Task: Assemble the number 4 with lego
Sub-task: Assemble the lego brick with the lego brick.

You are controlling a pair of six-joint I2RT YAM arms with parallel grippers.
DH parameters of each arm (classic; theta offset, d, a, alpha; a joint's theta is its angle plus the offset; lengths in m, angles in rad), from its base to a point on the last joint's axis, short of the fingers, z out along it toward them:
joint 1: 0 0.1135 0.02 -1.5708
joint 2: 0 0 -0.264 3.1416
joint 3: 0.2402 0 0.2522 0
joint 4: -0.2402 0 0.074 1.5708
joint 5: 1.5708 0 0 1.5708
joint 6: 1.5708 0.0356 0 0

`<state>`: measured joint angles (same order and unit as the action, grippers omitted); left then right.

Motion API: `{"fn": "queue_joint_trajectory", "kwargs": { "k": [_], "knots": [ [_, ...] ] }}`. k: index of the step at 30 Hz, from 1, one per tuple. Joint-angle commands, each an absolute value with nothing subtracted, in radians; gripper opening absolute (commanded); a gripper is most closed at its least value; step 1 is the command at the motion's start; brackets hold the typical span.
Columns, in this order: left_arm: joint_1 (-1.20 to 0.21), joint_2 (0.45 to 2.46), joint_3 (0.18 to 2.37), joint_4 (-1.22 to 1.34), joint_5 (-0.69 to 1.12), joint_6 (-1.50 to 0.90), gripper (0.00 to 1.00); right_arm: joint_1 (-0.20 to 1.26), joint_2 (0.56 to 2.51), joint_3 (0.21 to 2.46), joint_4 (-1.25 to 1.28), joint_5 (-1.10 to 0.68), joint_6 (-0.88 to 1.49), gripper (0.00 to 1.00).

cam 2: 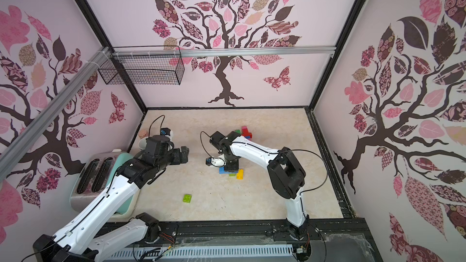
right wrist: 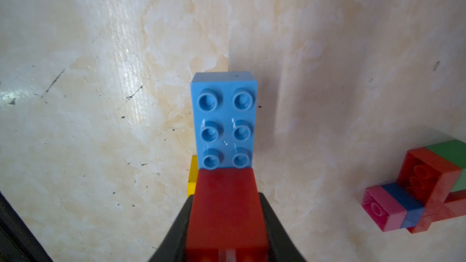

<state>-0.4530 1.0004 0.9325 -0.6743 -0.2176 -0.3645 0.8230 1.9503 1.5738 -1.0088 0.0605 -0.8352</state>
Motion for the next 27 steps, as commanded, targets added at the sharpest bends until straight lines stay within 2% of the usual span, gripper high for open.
{"fn": "queue_joint_trajectory", "kwargs": {
  "k": [1,5,10,16,20,23,25,26,27],
  "knots": [
    [-0.449,1.005,0.917,-0.666,-0.206,-0.351,0.98,0.830,1.999,1.588,-0.993,0.041,-0.841,0.33],
    [-0.449,1.003,0.915,-0.665,-0.208,-0.351,0.98,0.832,1.983,1.616,-0.993,0.041,-0.842,0.39],
    [-0.449,1.009,0.915,-0.663,-0.207,-0.350,0.98,0.830,1.960,1.629,-1.002,0.047,-0.842,0.54],
    [-0.449,1.007,0.913,-0.665,-0.237,-0.371,0.98,0.830,1.871,1.612,-0.967,0.017,-0.812,0.59],
    [-0.415,0.990,0.912,-0.684,-0.281,-0.426,0.98,0.832,1.735,1.553,-0.846,-0.070,-0.700,0.64],
    [-0.342,0.976,0.906,-0.738,-0.199,-0.494,0.98,0.831,1.607,1.432,-0.653,-0.087,-0.569,0.69],
    [-0.335,0.969,0.886,-0.796,-0.148,-0.518,0.98,0.832,1.513,1.301,-0.477,-0.010,-0.463,0.81],
    [-0.337,0.965,0.868,-0.831,-0.106,-0.537,0.98,0.831,1.459,1.228,-0.358,0.046,-0.407,0.98],
    [-0.339,0.960,0.845,-0.865,-0.051,-0.564,0.97,0.831,1.406,1.155,-0.250,0.101,-0.356,0.99]
  ]
}}
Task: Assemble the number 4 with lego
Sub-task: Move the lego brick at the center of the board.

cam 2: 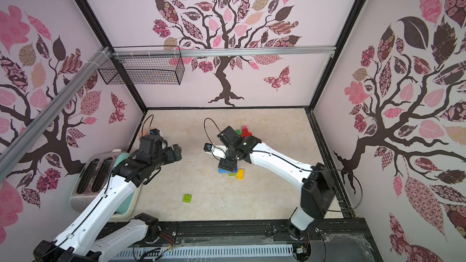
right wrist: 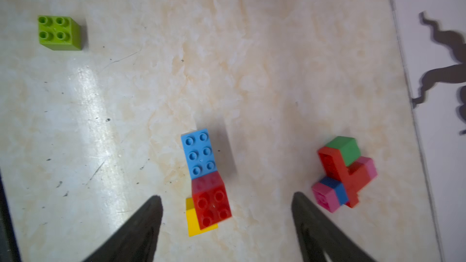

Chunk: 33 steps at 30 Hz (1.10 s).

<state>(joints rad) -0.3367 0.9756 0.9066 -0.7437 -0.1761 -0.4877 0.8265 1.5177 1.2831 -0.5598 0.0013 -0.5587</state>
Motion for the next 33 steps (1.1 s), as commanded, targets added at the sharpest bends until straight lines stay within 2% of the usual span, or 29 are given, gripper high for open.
{"fn": "queue_joint_trajectory", "kwargs": {
  "k": [1,3,7,9,11,18,21,29,33],
  "knots": [
    [-0.344,0.955,0.819,-0.885,-0.001,-0.593,0.95,0.830,1.360,1.093,-0.151,0.157,-0.309,0.99],
    [-0.384,0.937,0.750,-0.919,0.083,-0.660,0.91,0.827,1.266,0.967,0.010,0.260,-0.208,0.99],
    [-0.602,0.935,0.690,-0.970,0.013,-0.806,0.81,0.818,1.124,0.830,0.144,0.331,-0.117,0.99],
    [-0.638,0.976,0.670,-0.986,0.043,-0.850,0.73,0.818,1.069,0.773,0.190,0.369,-0.103,0.99],
    [-0.652,1.030,0.645,-0.977,0.067,-0.865,0.66,0.819,1.023,0.723,0.231,0.404,-0.103,0.99],
    [-0.659,1.134,0.591,-0.904,0.065,-0.853,0.66,0.818,0.944,0.663,0.255,0.552,-0.073,0.99],
    [-0.660,1.171,0.542,-0.824,0.151,-0.851,0.64,0.818,0.929,0.659,0.241,0.588,-0.070,0.99],
    [-0.660,1.283,0.549,-0.685,0.250,-0.848,0.43,0.818,0.901,0.628,0.277,0.591,-0.097,0.99],
    [-0.662,1.359,0.577,-0.637,0.270,-0.820,0.38,0.818,0.868,0.606,0.279,0.588,-0.097,0.99]
  ]
}}
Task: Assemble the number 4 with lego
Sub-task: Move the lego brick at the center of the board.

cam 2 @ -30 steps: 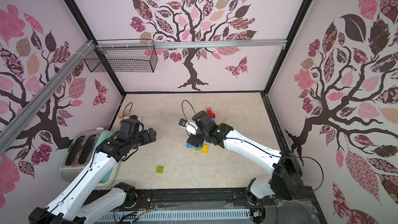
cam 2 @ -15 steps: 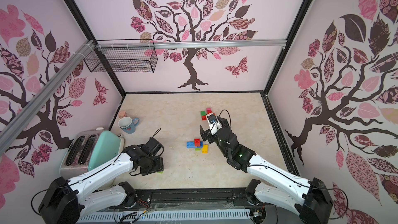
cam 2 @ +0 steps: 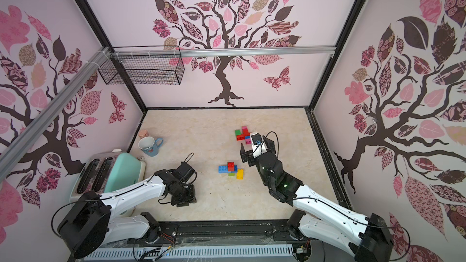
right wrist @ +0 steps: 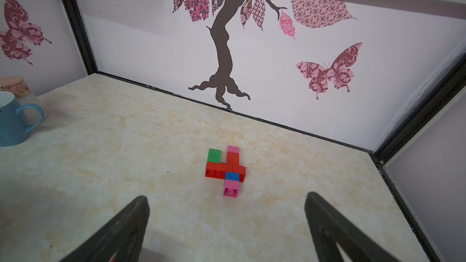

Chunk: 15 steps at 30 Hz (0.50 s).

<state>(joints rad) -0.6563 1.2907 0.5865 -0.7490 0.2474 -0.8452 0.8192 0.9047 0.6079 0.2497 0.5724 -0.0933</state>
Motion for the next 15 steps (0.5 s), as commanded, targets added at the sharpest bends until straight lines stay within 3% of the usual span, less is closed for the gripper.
{"fn": "queue_joint_trajectory", "kwargs": {
  "k": [1,10,15],
  "knots": [
    [-0.663,1.384,0.593,-0.633,0.262,-0.804,0.38,0.818,0.860,0.604,0.272,0.584,-0.091,0.99],
    [-0.663,1.596,0.782,-0.612,0.209,-0.671,0.37,0.819,0.829,0.600,0.198,0.488,-0.085,0.99],
    [-0.664,1.512,0.820,-0.623,0.210,-0.655,0.42,0.818,0.855,0.577,0.229,0.369,-0.038,0.99]
  ]
}}
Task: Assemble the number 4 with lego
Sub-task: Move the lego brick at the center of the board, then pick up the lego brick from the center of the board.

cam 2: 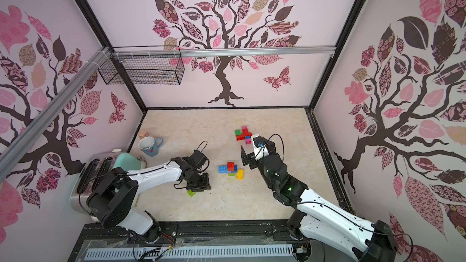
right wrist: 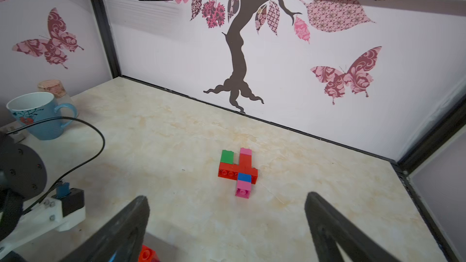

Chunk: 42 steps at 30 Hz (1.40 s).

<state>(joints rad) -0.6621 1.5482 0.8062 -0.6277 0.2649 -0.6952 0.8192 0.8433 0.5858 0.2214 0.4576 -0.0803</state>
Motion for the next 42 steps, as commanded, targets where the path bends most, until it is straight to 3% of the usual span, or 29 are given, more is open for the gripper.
{"fn": "queue_joint_trajectory", "kwargs": {
  "k": [1,8,12,13,18,23,30,34,42],
  "knots": [
    [-0.664,1.470,0.821,-0.627,0.202,-0.655,0.45,0.818,0.867,0.579,0.231,0.334,-0.010,0.99],
    [-0.635,1.173,0.811,-0.825,-0.171,-0.715,0.81,0.896,1.098,0.665,0.251,0.010,0.090,0.99],
    [-0.497,1.025,0.806,-0.884,-0.232,-0.719,0.91,0.965,1.304,0.706,0.306,-0.055,0.068,1.00],
    [-0.449,0.996,0.814,-0.905,-0.242,-0.718,0.98,0.980,1.360,0.726,0.306,-0.067,0.058,0.99],
    [-0.229,0.914,0.870,-0.967,-0.238,-0.648,0.98,1.107,1.608,0.859,0.229,-0.031,-0.070,0.99],
    [-0.072,0.881,0.874,-0.920,-0.168,-0.611,0.98,1.112,1.786,0.982,0.150,-0.091,-0.095,0.96],
    [-0.060,0.890,0.874,-0.900,-0.220,-0.565,0.98,1.170,1.955,1.201,-0.049,-0.044,-0.061,0.86],
    [-0.060,0.887,0.869,-0.905,-0.256,-0.558,0.98,1.220,2.054,1.314,-0.149,0.085,-0.066,0.81],
    [-0.060,0.864,0.853,-0.891,-0.294,-0.549,0.98,1.230,2.115,1.411,-0.231,0.188,-0.038,0.58]
  ]
}}
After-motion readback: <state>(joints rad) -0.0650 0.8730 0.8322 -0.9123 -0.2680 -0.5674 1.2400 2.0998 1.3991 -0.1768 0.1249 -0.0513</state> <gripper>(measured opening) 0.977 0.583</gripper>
